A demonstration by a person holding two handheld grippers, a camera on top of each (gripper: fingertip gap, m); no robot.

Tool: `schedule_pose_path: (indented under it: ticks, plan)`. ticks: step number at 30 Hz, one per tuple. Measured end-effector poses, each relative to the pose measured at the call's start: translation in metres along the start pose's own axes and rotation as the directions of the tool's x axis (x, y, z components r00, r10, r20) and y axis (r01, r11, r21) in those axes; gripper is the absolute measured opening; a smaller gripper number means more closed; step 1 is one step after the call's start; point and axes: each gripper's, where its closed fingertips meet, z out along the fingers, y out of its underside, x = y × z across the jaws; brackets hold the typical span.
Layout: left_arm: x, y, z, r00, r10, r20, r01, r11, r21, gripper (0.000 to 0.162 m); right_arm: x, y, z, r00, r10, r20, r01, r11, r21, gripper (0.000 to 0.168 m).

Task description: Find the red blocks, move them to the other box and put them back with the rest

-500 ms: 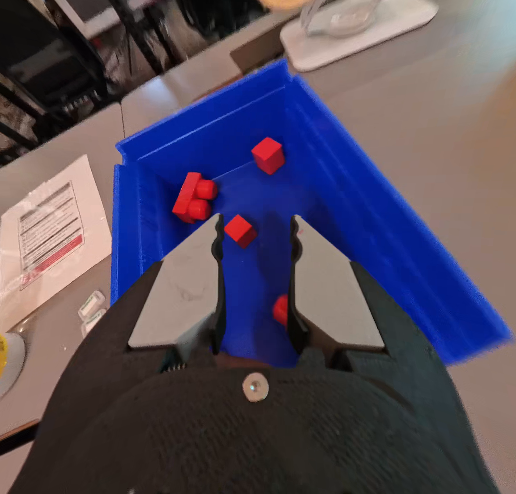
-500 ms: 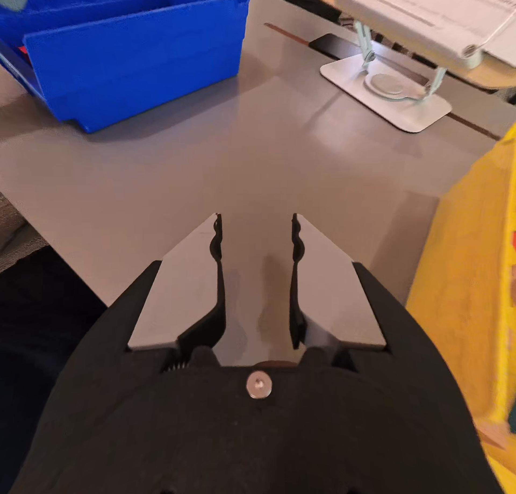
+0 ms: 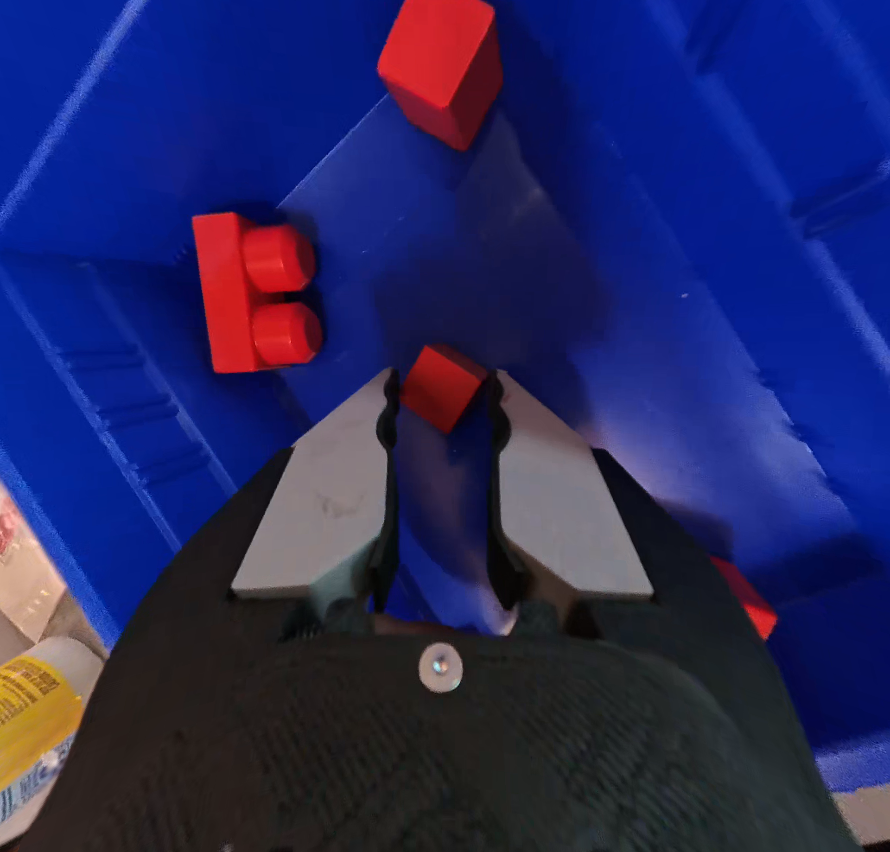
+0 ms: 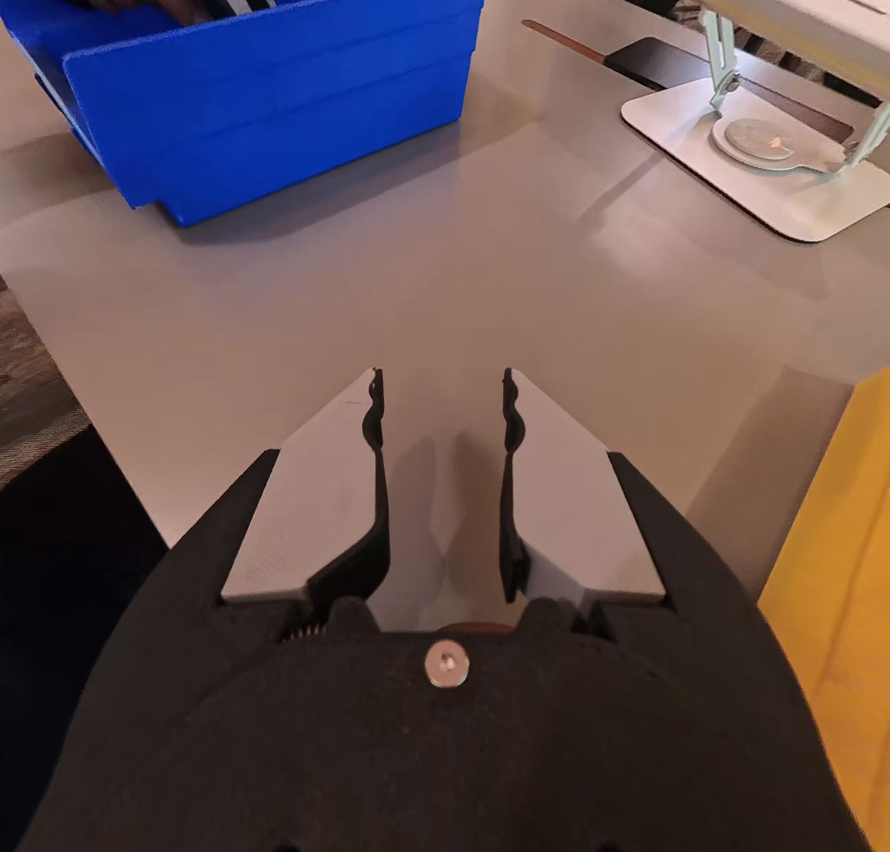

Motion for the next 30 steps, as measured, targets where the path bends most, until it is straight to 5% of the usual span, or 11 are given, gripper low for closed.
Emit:
schedule_pose_path:
  ticks: [5, 8, 10, 15, 17, 25, 29, 30]
  plan:
    - [0.029, -0.055, -0.073, 0.981, 0.099, 0.164, -0.155, 0.913, 0.376, 0.035, -0.023, -0.025, 0.000, 0.986, 0.048, 0.159, -0.055, 0.998, 0.042, 0.048]
    - [0.099, -0.079, -0.149, 0.940, 0.181, 0.291, -0.333, 0.680, 0.653, 0.035, -0.062, -0.041, -0.011, 0.950, 0.051, 0.307, -0.070, 0.996, 0.050, 0.049]
    - [0.154, -0.077, -0.190, 0.882, 0.241, 0.405, -0.470, 0.512, 0.719, 0.035, -0.088, -0.061, -0.030, 0.922, 0.040, 0.384, -0.084, 0.992, 0.099, 0.051]
    - [0.251, -0.068, -0.252, 0.699, 0.273, 0.661, -0.714, 0.230, 0.661, 0.034, -0.132, -0.093, -0.080, 0.892, -0.035, 0.451, -0.079, 0.969, 0.233, 0.050]
    - [0.263, -0.076, -0.265, 0.638, 0.240, 0.732, -0.770, 0.192, 0.608, 0.034, -0.132, -0.093, -0.085, 0.911, -0.054, 0.409, -0.053, 0.968, 0.246, 0.052]
    - [0.277, -0.098, -0.260, 0.601, 0.230, 0.765, -0.793, 0.052, 0.607, 0.034, -0.103, -0.118, -0.086, 0.922, -0.015, 0.387, -0.112, 0.946, 0.305, 0.053]
    - [0.268, -0.118, -0.246, 0.568, 0.256, 0.782, -0.815, 0.044, 0.578, 0.034, -0.095, -0.127, -0.065, 0.902, -0.042, 0.429, -0.088, 0.956, 0.278, 0.051]
    - [0.264, -0.123, -0.241, 0.563, 0.264, 0.783, -0.820, 0.058, 0.569, 0.033, -0.091, -0.127, -0.059, 0.905, -0.058, 0.421, -0.064, 0.961, 0.270, 0.038]
